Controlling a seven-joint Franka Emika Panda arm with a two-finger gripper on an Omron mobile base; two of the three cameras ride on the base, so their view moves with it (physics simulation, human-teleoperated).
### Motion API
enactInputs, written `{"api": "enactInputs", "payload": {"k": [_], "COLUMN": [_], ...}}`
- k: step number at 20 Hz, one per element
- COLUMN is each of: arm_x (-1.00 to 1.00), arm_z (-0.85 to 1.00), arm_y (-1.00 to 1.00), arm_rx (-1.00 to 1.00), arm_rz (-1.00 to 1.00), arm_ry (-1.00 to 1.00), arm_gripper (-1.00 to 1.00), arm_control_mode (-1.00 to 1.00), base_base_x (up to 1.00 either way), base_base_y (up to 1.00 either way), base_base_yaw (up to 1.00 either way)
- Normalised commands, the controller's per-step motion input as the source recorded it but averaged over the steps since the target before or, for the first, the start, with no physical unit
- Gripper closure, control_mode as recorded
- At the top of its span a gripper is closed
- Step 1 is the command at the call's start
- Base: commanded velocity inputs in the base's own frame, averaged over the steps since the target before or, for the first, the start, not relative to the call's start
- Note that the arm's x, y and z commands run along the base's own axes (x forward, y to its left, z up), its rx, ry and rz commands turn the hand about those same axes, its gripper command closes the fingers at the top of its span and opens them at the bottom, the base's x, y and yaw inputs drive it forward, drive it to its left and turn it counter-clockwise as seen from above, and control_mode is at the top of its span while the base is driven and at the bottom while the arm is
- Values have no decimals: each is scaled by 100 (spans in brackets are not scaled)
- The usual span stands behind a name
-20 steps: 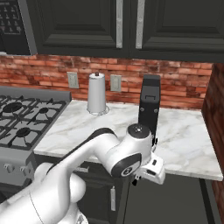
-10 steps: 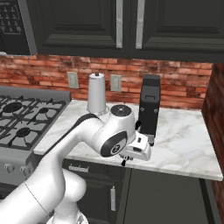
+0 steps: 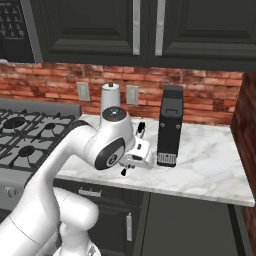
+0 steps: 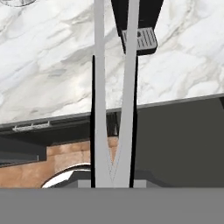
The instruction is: Take the tongs from the drawer on the right and place them on the dining counter next to the tray containing the hot dog.
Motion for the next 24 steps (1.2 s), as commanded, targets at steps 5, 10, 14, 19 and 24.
{"api": "enactInputs", "payload": {"k": [5, 10, 14, 19, 24], "arm_x": [29, 19, 7, 0, 0], "arm_z": [40, 32, 10, 10, 27], "arm_y": [72, 61, 50, 45, 35], "arm_rx": [0, 0, 0, -4, -4], "arm_rz": [0, 0, 3, 1, 0], "arm_ry": [-13, -9, -2, -2, 0], "arm_gripper": [100, 100, 100, 100, 100], "arm_control_mode": [-100, -100, -100, -100, -100], "base_base_x": [0, 0, 0, 0, 0], "base_base_y": [0, 0, 0, 0, 0], "base_base_yaw": [0, 0, 0, 0, 0]}}
